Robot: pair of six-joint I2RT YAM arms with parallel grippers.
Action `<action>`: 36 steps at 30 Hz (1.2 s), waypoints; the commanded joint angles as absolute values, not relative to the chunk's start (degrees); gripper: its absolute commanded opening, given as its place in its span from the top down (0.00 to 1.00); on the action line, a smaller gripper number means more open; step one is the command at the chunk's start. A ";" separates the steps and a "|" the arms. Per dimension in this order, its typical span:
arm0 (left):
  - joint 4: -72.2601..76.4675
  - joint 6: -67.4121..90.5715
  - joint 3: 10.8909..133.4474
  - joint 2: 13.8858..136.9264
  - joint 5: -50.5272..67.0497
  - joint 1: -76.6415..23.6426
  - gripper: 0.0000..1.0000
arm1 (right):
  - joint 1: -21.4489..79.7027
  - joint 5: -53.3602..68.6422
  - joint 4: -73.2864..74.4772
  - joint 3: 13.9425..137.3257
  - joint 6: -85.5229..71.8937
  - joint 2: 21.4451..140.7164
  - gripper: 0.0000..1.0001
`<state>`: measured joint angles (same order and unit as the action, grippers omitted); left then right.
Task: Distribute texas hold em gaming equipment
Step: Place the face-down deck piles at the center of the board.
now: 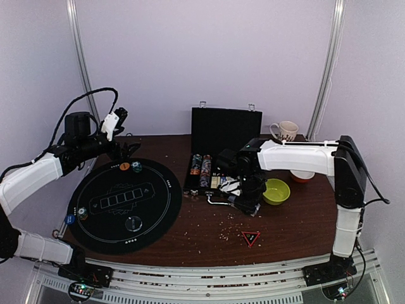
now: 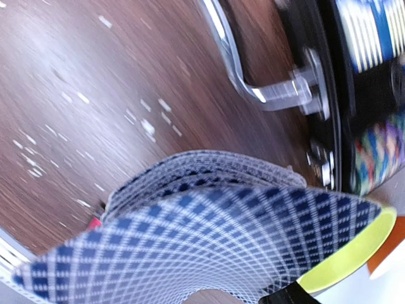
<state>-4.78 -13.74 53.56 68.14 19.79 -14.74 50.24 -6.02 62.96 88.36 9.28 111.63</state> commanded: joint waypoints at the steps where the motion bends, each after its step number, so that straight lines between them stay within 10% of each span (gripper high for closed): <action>1: -3.48 -12.15 54.06 67.85 13.27 -14.85 0.02 | 54.80 -7.08 67.35 95.39 9.49 116.41 0.51; 24: -3.08 -11.59 53.95 68.32 12.46 -14.06 0.02 | 67.91 -8.36 69.96 110.80 9.89 133.90 0.49; 36: -3.07 -11.86 53.89 68.55 13.05 -14.02 0.02 | 68.69 -7.28 68.84 112.39 10.20 137.13 0.32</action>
